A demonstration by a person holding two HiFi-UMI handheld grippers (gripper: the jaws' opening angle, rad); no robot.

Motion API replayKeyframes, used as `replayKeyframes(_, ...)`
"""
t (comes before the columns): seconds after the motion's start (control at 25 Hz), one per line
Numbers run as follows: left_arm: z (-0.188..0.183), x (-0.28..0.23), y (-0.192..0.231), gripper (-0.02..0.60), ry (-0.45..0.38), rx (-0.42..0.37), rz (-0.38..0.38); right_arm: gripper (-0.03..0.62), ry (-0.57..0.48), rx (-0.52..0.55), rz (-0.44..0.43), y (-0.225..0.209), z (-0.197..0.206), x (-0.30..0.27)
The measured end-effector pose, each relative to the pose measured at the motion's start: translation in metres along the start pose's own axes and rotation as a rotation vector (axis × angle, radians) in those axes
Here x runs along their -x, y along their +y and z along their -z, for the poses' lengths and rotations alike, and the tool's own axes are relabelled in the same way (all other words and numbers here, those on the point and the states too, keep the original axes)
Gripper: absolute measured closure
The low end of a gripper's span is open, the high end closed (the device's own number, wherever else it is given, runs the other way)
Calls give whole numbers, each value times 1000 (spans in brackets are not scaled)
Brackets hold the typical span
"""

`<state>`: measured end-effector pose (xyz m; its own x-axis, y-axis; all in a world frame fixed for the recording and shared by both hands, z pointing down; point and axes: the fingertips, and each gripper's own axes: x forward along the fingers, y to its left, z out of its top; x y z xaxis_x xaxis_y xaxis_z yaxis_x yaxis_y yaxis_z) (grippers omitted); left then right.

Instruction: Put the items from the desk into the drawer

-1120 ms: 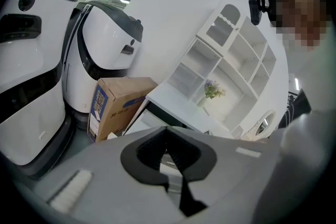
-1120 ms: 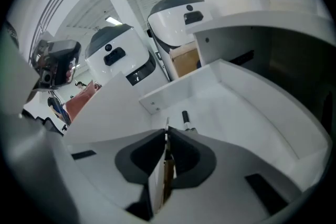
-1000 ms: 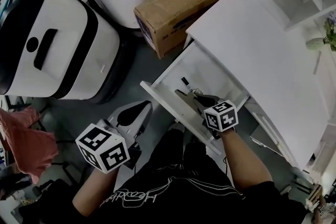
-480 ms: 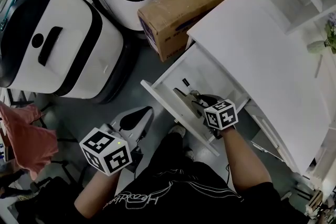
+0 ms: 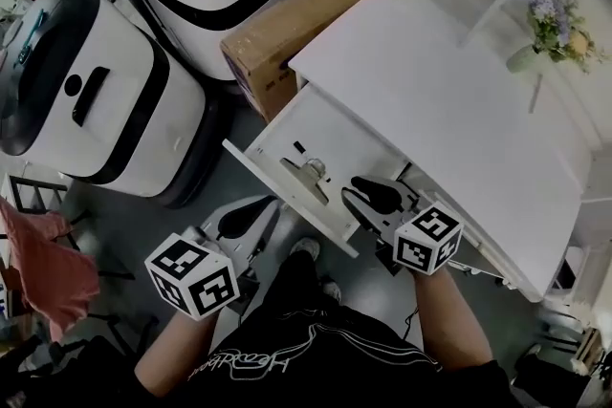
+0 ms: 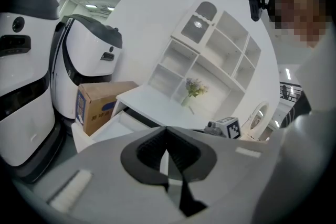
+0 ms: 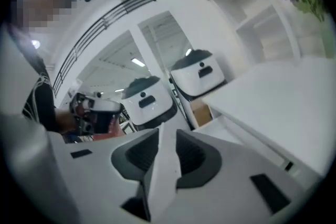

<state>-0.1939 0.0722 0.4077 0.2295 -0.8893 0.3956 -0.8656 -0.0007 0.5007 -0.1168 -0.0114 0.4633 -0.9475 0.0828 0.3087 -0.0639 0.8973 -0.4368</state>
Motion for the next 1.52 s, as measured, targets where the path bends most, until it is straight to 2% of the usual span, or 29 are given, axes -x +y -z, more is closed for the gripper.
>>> replayKeyframes(0.08, 0, 2, -32, 572, -11, -24, 25, 540, -85, 68, -48, 37, -30, 39)
replayKeyframes(0.24, 0, 12, -97, 572, -33, -81, 87, 579, -219, 155, -103, 96, -66, 122)
replayKeyframes(0.48, 0, 33, -187, 572, -90, -172, 192, 585, -237, 255, -21, 148, -78, 203)
replayKeyframes(0.68, 0, 44, -243, 572, -131, -284, 244, 586, -283, 288, -3, 178, -76, 246)
replayKeyframes(0.8, -1, 46, -262, 572, -150, -320, 262, 586, -288, 315, 3, 188, -73, 259)
replayKeyframes(1.12, 9, 49, -294, 572, -139, -348, 278, 586, -300, 322, 5, 198, -69, 286)
replayKeyframes(1.52, 11, 49, -301, 572, -117, -351, 293, 586, -289, 302, 21, 199, -67, 292)
